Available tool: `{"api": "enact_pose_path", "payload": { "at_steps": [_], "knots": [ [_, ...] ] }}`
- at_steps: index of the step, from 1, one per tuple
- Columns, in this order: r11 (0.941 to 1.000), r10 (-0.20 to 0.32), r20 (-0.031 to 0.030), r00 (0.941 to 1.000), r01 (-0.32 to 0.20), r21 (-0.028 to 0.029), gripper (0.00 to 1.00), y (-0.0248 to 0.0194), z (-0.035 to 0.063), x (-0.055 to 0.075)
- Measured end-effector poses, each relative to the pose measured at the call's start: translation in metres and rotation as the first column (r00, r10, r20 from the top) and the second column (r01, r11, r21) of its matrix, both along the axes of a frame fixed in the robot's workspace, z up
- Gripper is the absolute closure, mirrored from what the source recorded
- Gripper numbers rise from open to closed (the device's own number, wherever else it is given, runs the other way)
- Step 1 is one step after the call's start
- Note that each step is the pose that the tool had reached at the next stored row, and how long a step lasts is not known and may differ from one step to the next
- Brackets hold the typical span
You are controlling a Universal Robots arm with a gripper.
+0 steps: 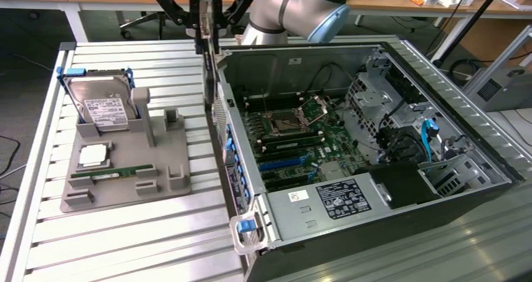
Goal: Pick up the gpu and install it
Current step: 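Pick up the gpu and move the gpu toward the slot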
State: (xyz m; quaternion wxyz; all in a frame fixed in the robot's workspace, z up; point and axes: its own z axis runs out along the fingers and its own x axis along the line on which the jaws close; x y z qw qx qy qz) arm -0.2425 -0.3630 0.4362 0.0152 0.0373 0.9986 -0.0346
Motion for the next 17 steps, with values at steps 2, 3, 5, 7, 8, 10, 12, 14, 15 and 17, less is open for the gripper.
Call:
{"api": "enact_pose_path", "payload": {
  "at_steps": [2, 3, 5, 7, 8, 10, 12, 14, 15, 17],
  "knots": [
    [1.0, 0.0, 0.0, 1.0, 0.0, -0.0003, 0.73, 0.0, 0.0, 0.0005],
    [1.0, 0.0, 0.0, 1.0, 0.0, -0.0004, 0.73, 0.0, 0.0, 0.0007],
    [1.0, 0.0, 0.0, 1.0, 0.0, -0.0007, 0.73, 0.0, 0.0, 0.0011],
    [1.0, 0.0, 0.0, 1.0, 0.0, -0.0015, 0.73, 0.0, 0.0, 0.0019],
    [1.0, 0.0, 0.0, 1.0, 0.0, -0.0018, 0.73, 0.0, -0.0001, 0.0023],
    [1.0, 0.0, 0.0, 1.0, 0.0, -0.0023, 0.73, 0.0, 0.0, 0.0029],
    [1.0, 0.0, 0.0, 1.0, 0.0, -0.0024, 0.73, 0.0, -0.0001, 0.0033],
    [1.0, 0.0, 0.0, 1.0, 0.0, -0.0025, 0.73, 0.0, -0.0001, 0.0037],
    [1.0, 0.0, 0.0, 1.0, 0.0, -0.0026, 0.73, 0.0, -0.0001, 0.0039],
    [1.0, 0.0, 0.0, 1.0, 0.0, -0.0027, 0.73, 0.0, -0.0001, 0.0046]
  ]
}}
